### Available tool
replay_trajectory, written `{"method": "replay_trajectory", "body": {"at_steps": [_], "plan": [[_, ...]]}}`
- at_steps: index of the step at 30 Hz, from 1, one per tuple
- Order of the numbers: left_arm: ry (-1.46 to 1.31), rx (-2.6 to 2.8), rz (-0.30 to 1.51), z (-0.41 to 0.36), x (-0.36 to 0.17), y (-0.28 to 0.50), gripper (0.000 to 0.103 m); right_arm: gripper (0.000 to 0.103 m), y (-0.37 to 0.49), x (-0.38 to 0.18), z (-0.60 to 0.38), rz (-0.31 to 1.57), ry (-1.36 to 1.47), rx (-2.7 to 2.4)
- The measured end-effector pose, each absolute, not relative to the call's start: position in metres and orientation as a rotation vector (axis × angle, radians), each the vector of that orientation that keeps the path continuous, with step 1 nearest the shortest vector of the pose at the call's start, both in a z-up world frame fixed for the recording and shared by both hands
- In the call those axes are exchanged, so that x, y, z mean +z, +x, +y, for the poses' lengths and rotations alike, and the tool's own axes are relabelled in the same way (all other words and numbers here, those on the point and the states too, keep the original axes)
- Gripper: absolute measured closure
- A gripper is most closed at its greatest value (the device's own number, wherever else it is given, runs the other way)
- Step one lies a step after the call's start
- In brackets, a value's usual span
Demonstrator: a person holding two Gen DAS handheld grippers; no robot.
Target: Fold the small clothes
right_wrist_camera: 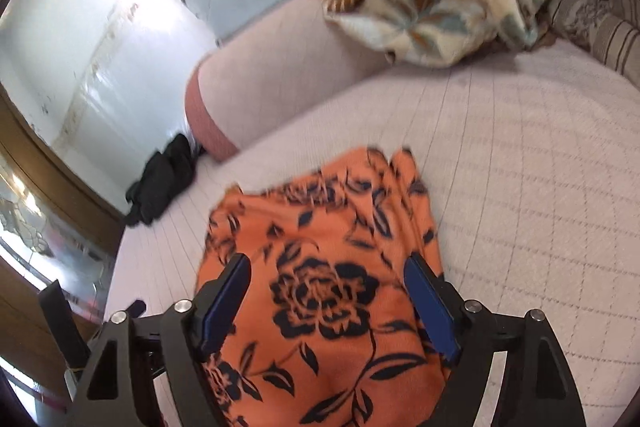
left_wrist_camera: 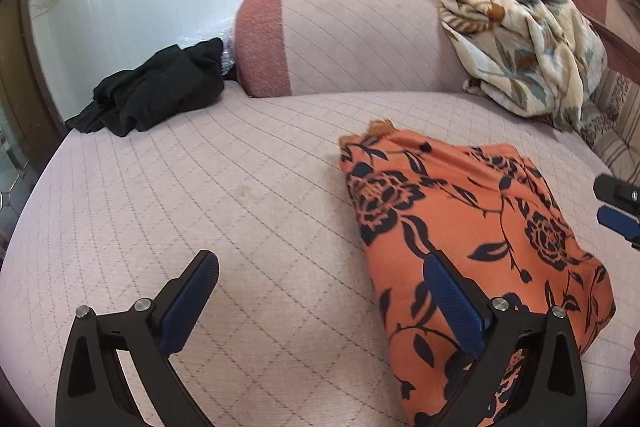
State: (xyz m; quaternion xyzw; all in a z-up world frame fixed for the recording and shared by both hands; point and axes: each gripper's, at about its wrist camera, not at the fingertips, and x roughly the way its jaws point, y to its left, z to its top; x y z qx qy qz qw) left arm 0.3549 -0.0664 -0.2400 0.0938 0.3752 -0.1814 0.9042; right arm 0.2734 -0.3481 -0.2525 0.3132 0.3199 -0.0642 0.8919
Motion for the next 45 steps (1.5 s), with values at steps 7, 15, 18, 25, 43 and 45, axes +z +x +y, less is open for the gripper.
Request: {"method": "replay_trajectory", "body": {"at_steps": [7, 15, 18, 25, 43, 45], "plan": [[0.14, -0.355, 0.782, -0.052, -0.234, 0.362, 0.001, 0.021, 0.278, -0.254, -0.346, 0.689, 0.639, -0.137], [0.147, -0.348, 0.777, -0.051, -0.233, 0.361, 0.001, 0.021, 0.279, -0.255, -0.339, 0.695, 0.616, -0.133], [0.152, -0.351, 0.773, -0.053, -0.233, 0.361, 0.001, 0.021, 0.279, -0.254, -0.34, 0.694, 0.619, -0.134], [0.162, -0.348, 0.768, -0.053, -0.234, 0.36, 0.001, 0.021, 0.279, -0.255, -0.341, 0.695, 0.623, -0.135], [0.182, -0.354, 0.768, -0.056, -0.234, 0.358, 0.001, 0.021, 0.278, -0.254, -0.34, 0.695, 0.623, -0.137], [0.185, -0.355, 0.767, -0.057, -0.234, 0.358, 0.001, 0.021, 0.277, -0.254, -0.343, 0.695, 0.627, -0.14]]}}
